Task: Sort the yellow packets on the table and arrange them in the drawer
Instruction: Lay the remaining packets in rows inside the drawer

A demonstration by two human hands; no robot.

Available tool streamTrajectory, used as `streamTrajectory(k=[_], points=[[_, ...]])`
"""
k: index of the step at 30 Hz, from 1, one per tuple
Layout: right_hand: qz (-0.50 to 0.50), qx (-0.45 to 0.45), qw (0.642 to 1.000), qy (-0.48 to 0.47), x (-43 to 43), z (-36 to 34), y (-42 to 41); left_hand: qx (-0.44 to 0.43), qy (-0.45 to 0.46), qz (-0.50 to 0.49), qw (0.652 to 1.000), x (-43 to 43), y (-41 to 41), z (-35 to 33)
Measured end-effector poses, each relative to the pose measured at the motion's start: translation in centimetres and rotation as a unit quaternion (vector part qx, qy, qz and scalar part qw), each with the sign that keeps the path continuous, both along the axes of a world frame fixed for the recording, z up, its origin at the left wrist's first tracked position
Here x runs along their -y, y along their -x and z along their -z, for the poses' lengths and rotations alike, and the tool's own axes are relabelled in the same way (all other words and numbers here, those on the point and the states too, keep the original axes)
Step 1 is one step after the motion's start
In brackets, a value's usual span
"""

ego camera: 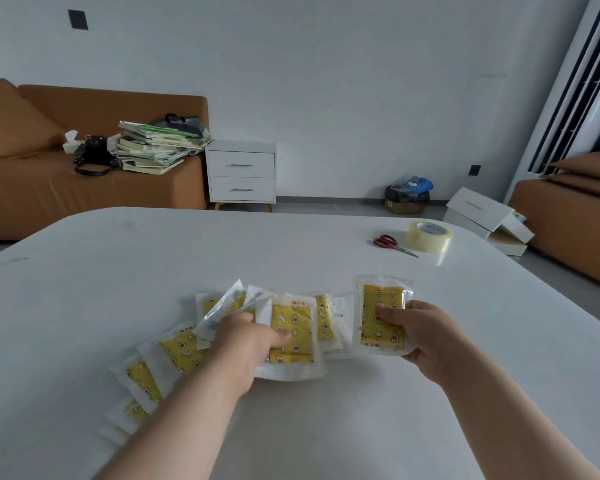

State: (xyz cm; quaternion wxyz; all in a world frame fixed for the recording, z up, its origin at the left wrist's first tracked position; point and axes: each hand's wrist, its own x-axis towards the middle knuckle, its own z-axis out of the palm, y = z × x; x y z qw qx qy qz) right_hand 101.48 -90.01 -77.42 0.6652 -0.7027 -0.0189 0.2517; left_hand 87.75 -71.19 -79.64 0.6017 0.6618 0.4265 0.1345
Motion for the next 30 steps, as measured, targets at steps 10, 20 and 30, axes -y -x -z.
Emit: streamTrajectory(k=[10,20,30], points=[[-0.025,0.082,0.993,0.083,-3.9,2.0,0.6,0.122,0.128,-0.037,0.984,-5.6,2.8,-2.7],[-0.068,0.26,0.866,0.421,-8.3,2.1,1.8,0.142,0.163,-0.064,0.974,-7.8,4.2,-2.6],[-0.038,0.169,0.914,0.367,-9.5,2.1,1.4,0.155,0.165,-0.07,0.971,-8.6,5.3,-2.8]])
